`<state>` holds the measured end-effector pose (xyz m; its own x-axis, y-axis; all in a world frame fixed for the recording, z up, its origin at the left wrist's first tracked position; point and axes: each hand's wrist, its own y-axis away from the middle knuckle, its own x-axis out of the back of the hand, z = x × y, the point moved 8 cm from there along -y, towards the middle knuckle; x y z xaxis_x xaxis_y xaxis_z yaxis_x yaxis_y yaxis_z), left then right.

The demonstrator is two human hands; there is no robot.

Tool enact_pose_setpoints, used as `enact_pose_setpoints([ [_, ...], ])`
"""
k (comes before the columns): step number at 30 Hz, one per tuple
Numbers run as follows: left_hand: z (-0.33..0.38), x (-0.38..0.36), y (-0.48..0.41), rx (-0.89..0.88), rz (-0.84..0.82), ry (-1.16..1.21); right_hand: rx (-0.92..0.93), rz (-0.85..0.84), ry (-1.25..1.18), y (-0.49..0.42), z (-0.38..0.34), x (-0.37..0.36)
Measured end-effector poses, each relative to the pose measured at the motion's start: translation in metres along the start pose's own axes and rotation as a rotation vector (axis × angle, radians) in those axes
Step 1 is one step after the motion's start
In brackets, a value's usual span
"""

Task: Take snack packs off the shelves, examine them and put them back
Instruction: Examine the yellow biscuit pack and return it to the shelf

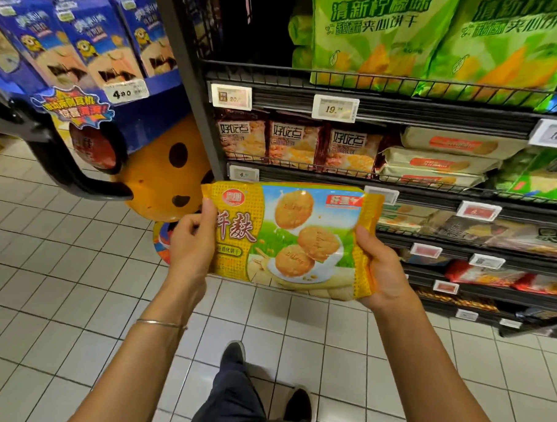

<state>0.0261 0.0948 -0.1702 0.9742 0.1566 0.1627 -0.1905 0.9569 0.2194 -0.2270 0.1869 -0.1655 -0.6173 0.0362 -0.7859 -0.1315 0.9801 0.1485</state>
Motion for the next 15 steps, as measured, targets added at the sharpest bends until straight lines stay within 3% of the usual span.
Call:
enact_pose_setpoints([
  [3, 0.025, -0.002, -0.006, -0.052, -0.311, 0.005, 0.034, 0.030, -0.146, -0.003, -0.001, 0.006],
  [6, 0.037, -0.015, 0.003, 0.069, -0.572, 0.154, 0.001, 0.026, -0.184, -0.006, 0.000, 0.005],
  [15, 0.047, -0.022, -0.003, 0.068, -0.504, 0.307, -0.109, 0.141, 0.152, -0.014, -0.039, 0.020],
])
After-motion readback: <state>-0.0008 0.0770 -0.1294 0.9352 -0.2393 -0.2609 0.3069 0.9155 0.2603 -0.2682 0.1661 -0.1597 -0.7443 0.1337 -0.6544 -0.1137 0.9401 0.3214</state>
